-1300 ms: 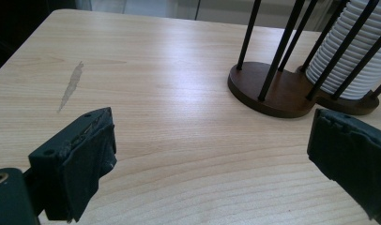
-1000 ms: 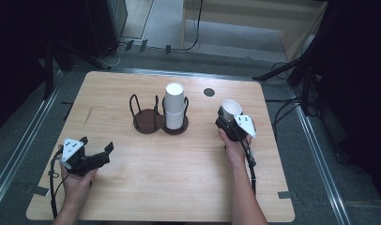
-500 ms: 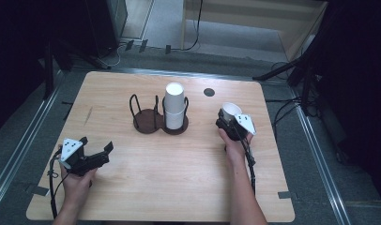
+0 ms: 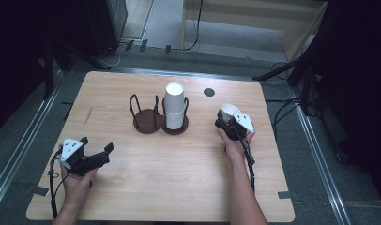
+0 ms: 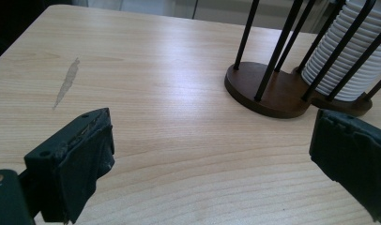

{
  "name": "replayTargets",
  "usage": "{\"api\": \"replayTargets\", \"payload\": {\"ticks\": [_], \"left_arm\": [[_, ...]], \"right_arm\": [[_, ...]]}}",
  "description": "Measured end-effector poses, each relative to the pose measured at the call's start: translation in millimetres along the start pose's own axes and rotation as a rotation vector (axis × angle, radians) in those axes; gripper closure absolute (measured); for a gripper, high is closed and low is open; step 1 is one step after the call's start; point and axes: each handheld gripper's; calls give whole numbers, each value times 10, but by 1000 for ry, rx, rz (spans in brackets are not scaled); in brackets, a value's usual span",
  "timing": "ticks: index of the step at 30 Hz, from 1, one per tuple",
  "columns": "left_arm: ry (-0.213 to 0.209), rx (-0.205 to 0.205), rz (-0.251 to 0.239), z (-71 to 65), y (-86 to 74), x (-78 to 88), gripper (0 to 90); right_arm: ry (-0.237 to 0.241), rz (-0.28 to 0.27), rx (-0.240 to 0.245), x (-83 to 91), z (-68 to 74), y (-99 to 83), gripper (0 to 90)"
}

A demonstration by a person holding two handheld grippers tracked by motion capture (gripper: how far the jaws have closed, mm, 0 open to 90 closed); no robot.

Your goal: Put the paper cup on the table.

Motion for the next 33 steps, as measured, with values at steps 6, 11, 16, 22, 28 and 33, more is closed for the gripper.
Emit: {"api": "replayTargets", "payload": {"ticks": [6,11,16,22,28,33], "left_arm": [[2,3,4,4,0,-2,6],[2,5,3,2,0,-2,6],[3,4,4,7,0,-5,6],[1,6,3,7,0,-6,6],[2,7,5,7,0,-7,6],[1,7,4,10,1,-5,6]], "right_arm": [[7,6,3,16,-5,4,224],[12,19,6,27,-3,-3,211],[12,22,-3,39,-1,-16,205],[17,25,-4,41,-3,-14,198],[30,25,3,47,-2,-14,187],[45,23,11,62,4,-3,100]]}}
Point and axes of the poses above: each handheld gripper's, and its own axes: x roughly backward along the jaws, y roughly out of its top, z roughly to its left, and after that the axes turned 5 degrees about -y, right-handed
